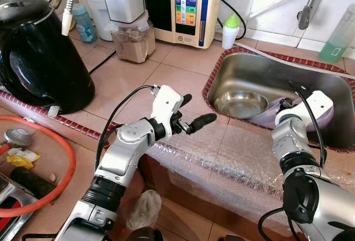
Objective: Kitchen organization
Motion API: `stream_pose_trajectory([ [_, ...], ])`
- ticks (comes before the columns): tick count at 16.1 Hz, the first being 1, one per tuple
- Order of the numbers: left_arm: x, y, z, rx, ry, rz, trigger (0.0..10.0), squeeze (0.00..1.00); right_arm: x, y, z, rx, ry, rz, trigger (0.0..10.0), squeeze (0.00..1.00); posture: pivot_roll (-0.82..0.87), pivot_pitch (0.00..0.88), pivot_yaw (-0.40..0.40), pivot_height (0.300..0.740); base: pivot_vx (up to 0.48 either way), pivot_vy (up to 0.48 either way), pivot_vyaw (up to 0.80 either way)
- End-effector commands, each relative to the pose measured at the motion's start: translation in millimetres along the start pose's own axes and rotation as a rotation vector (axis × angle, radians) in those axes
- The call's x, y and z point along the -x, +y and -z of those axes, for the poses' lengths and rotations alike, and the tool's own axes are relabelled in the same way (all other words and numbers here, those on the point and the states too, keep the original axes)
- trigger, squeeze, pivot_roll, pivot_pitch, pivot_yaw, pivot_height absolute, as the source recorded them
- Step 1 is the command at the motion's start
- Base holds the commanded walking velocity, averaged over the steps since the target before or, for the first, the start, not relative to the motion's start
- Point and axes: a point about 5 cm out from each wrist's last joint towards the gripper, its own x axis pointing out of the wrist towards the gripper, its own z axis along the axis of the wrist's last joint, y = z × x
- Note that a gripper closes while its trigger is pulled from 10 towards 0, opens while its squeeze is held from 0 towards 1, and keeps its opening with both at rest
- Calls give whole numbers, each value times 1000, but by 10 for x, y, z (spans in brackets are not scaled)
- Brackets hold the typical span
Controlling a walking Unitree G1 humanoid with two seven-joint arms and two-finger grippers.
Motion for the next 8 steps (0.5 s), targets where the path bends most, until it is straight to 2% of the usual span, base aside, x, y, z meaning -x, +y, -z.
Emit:
stream_pose_trajectory([
  [1,18,-7,3,-16,1,3,10000,1000,29,13,114,-3,39,-13,10000,1000,-18,2,77,740,0,0,0],
  [4,30,0,17,-11,-2,-6,10000,1000,41,34,109,25,15,-27,10000,1000,-26,0,70,740,0,0,0],
  [6,85,50,55,-16,-1,-49,10000,1000,111,34,233,93,10,-81,10000,1000,-30,0,52,740,0,0,0],
  [8,137,90,16,1,-36,-109,10000,1000,169,-7,369,127,43,-104,10000,1000,-27,0,49,740,0,0,-616],
])
